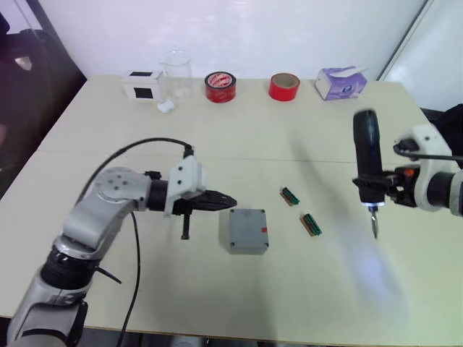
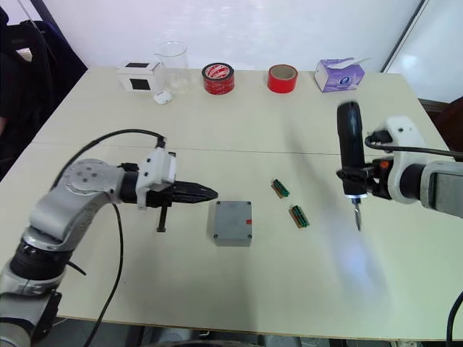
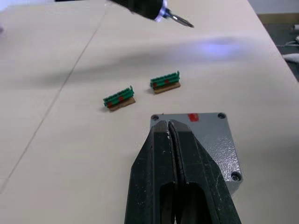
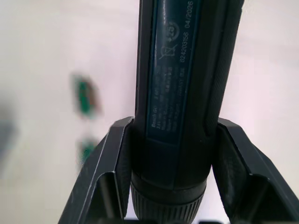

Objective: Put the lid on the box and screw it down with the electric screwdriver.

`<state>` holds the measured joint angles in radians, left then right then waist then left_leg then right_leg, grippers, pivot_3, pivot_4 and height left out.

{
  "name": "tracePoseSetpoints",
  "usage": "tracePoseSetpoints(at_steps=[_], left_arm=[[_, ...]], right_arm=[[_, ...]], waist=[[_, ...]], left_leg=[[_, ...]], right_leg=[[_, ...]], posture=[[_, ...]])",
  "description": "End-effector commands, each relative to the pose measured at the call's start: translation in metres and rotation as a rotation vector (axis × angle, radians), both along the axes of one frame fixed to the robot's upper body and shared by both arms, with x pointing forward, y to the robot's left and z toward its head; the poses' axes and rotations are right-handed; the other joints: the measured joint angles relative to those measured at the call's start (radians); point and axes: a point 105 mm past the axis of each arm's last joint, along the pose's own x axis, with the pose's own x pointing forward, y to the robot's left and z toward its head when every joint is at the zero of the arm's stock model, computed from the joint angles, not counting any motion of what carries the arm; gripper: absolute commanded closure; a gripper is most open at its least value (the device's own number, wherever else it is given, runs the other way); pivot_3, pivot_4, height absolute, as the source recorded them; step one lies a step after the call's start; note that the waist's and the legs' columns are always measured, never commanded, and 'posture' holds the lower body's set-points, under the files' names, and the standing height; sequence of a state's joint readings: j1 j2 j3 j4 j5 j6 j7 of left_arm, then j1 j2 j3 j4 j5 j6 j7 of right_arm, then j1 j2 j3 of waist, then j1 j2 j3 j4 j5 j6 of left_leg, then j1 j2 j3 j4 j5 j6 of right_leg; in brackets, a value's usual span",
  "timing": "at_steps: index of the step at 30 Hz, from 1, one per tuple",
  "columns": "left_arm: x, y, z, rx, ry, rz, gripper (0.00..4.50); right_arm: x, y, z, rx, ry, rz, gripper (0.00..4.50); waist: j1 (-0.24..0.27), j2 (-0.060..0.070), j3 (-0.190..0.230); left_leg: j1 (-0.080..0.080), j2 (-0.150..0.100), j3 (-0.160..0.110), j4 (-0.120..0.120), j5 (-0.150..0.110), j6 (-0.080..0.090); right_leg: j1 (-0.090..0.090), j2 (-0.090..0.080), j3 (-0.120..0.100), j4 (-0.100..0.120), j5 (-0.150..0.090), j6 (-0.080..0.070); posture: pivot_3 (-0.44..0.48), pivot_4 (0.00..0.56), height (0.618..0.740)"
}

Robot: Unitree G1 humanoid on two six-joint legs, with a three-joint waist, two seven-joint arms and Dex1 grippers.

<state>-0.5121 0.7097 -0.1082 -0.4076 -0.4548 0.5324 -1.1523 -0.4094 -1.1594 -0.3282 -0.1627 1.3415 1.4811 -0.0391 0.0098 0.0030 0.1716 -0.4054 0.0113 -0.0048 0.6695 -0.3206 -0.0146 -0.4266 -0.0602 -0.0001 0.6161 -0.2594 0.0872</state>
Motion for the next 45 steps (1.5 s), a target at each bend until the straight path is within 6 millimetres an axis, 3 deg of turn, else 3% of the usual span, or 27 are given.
tracePoseSetpoints(at_steps=[1,7,12,14,15,18,19,23,25,28,31,34,35,36,38,45], left_arm=[[-0.005,0.008,0.013,-0.011,-0.029,0.016,4.5],[-0.01,0.014,0.018,-0.016,-0.011,0.039,4.5],[-0.015,0.014,0.018,-0.012,-0.001,0.048,4.5],[-0.016,0.015,0.017,-0.008,0.004,0.053,4.5],[-0.016,0.015,0.016,-0.006,0.006,0.055,4.5],[-0.017,0.017,0.014,0.002,0.017,0.069,4.5],[-0.017,0.019,0.012,0.014,0.02,0.079,4.5],[-0.015,0.032,0.003,0.056,0.042,0.145,4.5],[-0.013,0.043,-0.002,0.077,0.066,0.197,4.5],[-0.011,0.061,-0.01,0.128,0.091,0.265,3.88],[-0.014,0.075,-0.016,0.138,0.148,0.307,2.71],[-0.013,0.095,-0.024,0.147,0.193,0.364,1.56],[-0.014,0.101,-0.028,0.168,0.194,0.376,1.41],[-0.015,0.103,-0.028,0.156,0.213,0.382,0.81],[-0.017,0.103,-0.027,0.133,0.232,0.381,0.1],[-0.029,0.115,-0.025,0.179,0.226,0.383,0.1]], right_arm=[[0.004,-0.01,-0.007,-0.004,0.064,-0.04,2.68],[0.013,-0.02,-0.043,-0.016,0.19,-0.108,2.68],[0.018,-0.019,-0.058,-0.017,0.242,-0.113,2.68],[0.02,-0.02,-0.06,-0.023,0.246,-0.111,1.63],[0.02,-0.019,-0.06,-0.019,0.245,-0.108,1.53],[0.021,-0.019,-0.049,-0.037,0.203,-0.069,0.35],[0.021,-0.019,-0.039,-0.052,0.172,-0.048,0.18],[0.015,-0.014,0.0,-0.142,0.023,0.098,0.08],[0.005,-0.002,0.02,-0.134,-0.044,0.218,0.08],[-0.012,0.018,0.044,-0.093,-0.14,0.384,0.0],[-0.036,0.036,0.059,-0.023,-0.236,0.566,0.0],[-0.061,0.038,0.055,-0.013,-0.254,0.671,0.0],[-0.068,0.037,0.052,-0.012,-0.248,0.688,0.0],[-0.074,0.036,0.047,-0.017,-0.232,0.694,0.0],[-0.08,0.033,0.041,-0.026,-0.216,0.696,0.0],[-0.097,0.024,0.031,-0.029,-0.181,0.678,0.0]], waist=[[-0.001,0.0,0.0],[-0.002,0.001,0.0],[0.0,-0.001,0.0],[-0.001,-0.001,0.0],[-0.002,-0.001,0.0],[0.0,-0.002,0.001],[0.001,-0.002,0.001],[0.002,0.001,0.003],[0.0,0.0,0.003],[-0.003,0.0,0.003],[0.0,0.0,0.003],[0.005,-0.001,0.003],[0.006,-0.001,0.003],[0.006,-0.001,0.003],[0.005,-0.002,0.003],[-0.001,-0.004,0.005]], left_leg=[[0.0,0.0,0.0,0.0,0.0,0.0],[0.001,0.001,0.0,0.0,0.002,-0.001],[0.001,0.001,0.0,0.0,0.003,-0.004],[0.0,0.001,0.0,0.003,0.004,-0.004],[0.0,0.001,0.0,0.005,0.003,-0.004],[0.0,0.001,-0.001,0.013,0.003,-0.003],[0.0,0.001,0.0,0.014,0.003,-0.003],[0.0,0.0,0.0,0.014,0.004,-0.002],[0.001,0.001,0.0,0.014,0.004,-0.002],[0.001,0.003,0.0,0.014,0.004,-0.002],[0.002,0.004,0.0,0.014,0.004,-0.002],[0.002,0.005,0.0,0.014,0.004,-0.002],[0.002,0.005,0.0,0.014,0.004,-0.002],[0.002,0.005,0.0,0.014,0.004,-0.002],[0.004,0.005,0.001,0.014,0.004,-0.002],[0.017,0.005,0.008,0.014,0.004,-0.002]], right_leg=[[0.0,0.001,0.0,0.001,0.0,0.0],[-0.001,0.004,0.0,0.003,0.0,0.0],[-0.001,0.004,0.001,0.004,0.0,0.0],[-0.001,0.004,0.001,0.006,0.0,0.001],[-0.001,0.004,0.001,0.008,0.0,0.001],[-0.001,0.004,0.001,0.014,0.001,0.001],[-0.001,0.004,0.002,0.014,0.001,0.002],[-0.001,0.004,0.003,0.015,0.003,0.004],[-0.001,0.004,0.004,0.015,0.003,0.004],[-0.001,0.007,0.004,0.015,0.003,0.004],[-0.001,0.009,0.005,0.015,0.003,0.004],[-0.001,0.01,0.005,0.016,0.003,0.003],[0.0,0.01,0.005,0.016,0.003,0.003],[0.0,0.009,0.005,0.016,0.003,0.003],[0.002,0.009,0.006,0.016,0.003,0.003],[0.011,0.011,0.014,0.016,0.001,-0.001]], posture=[[0.0,0.15,0.739],[0.0,0.15,0.739],[0.0,0.15,0.739],[0.0,0.15,0.739],[0.0,0.15,0.739],[0.0,0.15,0.739],[0.0,0.15,0.739],[0.0,0.15,0.739],[0.0,0.15,0.739],[0.0,0.15,0.739],[0.0,0.15,0.739],[0.0,0.15,0.739],[0.0,0.15,0.739],[0.0,0.15,0.739],[0.0,0.15,0.739],[0.0,0.15,0.739]])
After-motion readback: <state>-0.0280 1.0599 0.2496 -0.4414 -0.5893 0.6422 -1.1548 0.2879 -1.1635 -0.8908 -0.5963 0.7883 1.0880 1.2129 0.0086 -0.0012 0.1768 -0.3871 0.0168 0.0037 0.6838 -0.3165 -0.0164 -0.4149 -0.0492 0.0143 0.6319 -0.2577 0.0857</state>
